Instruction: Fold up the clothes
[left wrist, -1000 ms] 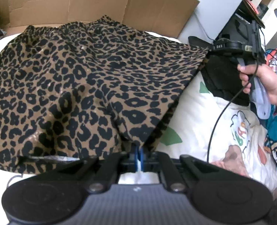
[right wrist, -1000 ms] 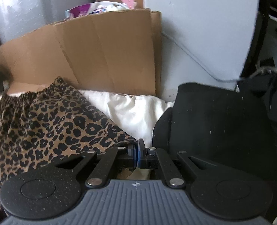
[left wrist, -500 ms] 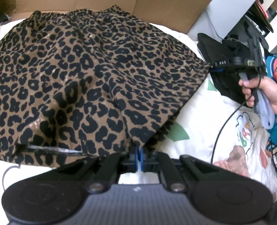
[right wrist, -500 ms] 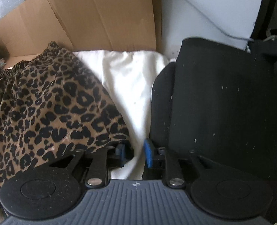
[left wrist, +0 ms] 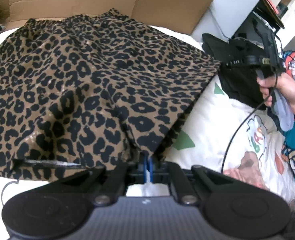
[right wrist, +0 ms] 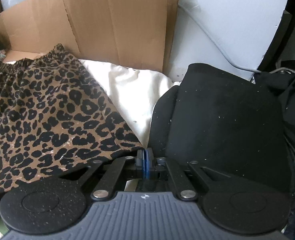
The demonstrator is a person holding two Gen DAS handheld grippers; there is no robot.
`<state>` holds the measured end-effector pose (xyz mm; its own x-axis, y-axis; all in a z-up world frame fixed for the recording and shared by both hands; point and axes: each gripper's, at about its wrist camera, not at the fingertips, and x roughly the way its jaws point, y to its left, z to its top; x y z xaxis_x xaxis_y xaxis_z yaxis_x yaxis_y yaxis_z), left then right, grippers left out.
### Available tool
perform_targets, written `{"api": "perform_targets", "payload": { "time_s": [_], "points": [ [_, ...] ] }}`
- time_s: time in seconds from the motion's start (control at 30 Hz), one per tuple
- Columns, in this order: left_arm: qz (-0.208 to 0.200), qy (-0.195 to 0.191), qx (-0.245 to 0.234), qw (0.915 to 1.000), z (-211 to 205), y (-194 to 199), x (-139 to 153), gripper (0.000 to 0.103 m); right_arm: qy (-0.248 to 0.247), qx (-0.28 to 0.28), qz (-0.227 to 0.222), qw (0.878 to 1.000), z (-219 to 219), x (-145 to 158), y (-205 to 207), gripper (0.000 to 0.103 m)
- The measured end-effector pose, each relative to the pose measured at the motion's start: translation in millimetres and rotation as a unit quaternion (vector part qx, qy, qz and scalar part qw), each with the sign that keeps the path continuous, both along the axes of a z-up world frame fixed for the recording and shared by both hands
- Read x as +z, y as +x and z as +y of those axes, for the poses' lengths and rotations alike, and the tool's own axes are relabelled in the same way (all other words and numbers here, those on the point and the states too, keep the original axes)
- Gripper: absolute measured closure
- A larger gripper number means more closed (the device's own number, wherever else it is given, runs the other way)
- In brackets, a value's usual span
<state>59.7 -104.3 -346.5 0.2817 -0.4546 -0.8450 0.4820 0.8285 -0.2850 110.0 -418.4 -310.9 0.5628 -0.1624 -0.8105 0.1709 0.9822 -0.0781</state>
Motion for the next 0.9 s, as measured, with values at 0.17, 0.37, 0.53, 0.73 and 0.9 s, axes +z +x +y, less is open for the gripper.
{"api": "perform_targets", "payload": {
  "time_s": [0.17, 0.37, 0.53, 0.73, 0.9],
  "points": [
    [0.01, 0.016, -0.01, 0.9998, -6, 3, -15, 0.101, 0.036, -0.025, 0.011, 0.999, -9, -6, -1, 0.101],
    [0.011, 0.02, -0.018, 0.9996, -8, 7, -20, 0.101, 0.044, -0.026, -0.03, 0.998, -12, 16, -13, 0.097],
    [0.012, 0.022, -0.018, 0.9995, -11, 9, -19, 0.101, 0.091, -0.047, -0.04, 0.994, -21, 14, -5, 0.068],
    [0.013, 0.022, -0.02, 0.9995, -10, 8, -21, 0.101, 0.125, -0.058, -0.017, 0.99, -23, -15, 8, 0.067],
    [0.012, 0.021, -0.022, 0.9995, -6, 7, -21, 0.101, 0.14, -0.065, -0.005, 0.988, -28, -28, 8, 0.067]
  ]
}}
